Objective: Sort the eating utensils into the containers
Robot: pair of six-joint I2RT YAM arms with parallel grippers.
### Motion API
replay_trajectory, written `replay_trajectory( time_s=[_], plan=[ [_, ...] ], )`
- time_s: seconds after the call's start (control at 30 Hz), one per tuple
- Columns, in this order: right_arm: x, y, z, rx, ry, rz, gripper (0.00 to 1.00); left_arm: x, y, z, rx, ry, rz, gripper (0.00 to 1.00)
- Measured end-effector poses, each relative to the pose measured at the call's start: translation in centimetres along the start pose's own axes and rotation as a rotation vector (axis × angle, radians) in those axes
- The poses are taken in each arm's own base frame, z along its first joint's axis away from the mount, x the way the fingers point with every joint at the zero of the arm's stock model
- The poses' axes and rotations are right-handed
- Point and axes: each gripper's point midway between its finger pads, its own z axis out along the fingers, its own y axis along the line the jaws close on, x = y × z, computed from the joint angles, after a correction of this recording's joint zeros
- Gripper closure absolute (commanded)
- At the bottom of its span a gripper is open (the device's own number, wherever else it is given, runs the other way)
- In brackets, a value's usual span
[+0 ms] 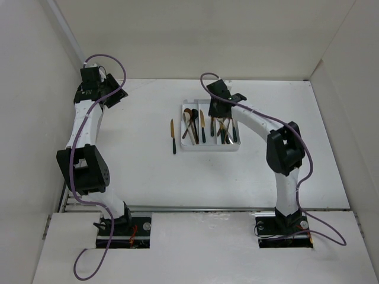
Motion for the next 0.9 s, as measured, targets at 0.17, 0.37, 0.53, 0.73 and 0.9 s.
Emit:
replay_trajectory(
  time_s=[0.17, 0.37, 0.53, 0.73, 0.9],
  plan=[
    [4.4, 0.4, 2.3, 0.015, 0.092, -0.024, 1.00, 0.0, 0.1, 0.0, -0.004, -0.002, 0.000, 0.58],
    [6.4, 1.2, 2.3, 0.012, 0.128, -0.010, 0.57, 0.0, 0.1, 0.0, -0.007, -0.002, 0.000, 0.57],
    [6.5, 2.2, 1.7, 0.016, 0.110, -0.057, 0.48, 0.0, 0.1, 0.0, -0.007, -0.003, 0.000, 0.57],
    [4.6, 7.9, -1.6, -0.073, 0.004, -0.150, 0.50, 0.0, 0.1, 0.0, -0.007, -0.003, 0.000, 0.57],
    [3.5, 15.3, -5.6, -0.234, -0.062, -0.223, 0.51, 0.0, 0.1, 0.0, -0.008, -0.003, 0.000, 0.57]
  ],
)
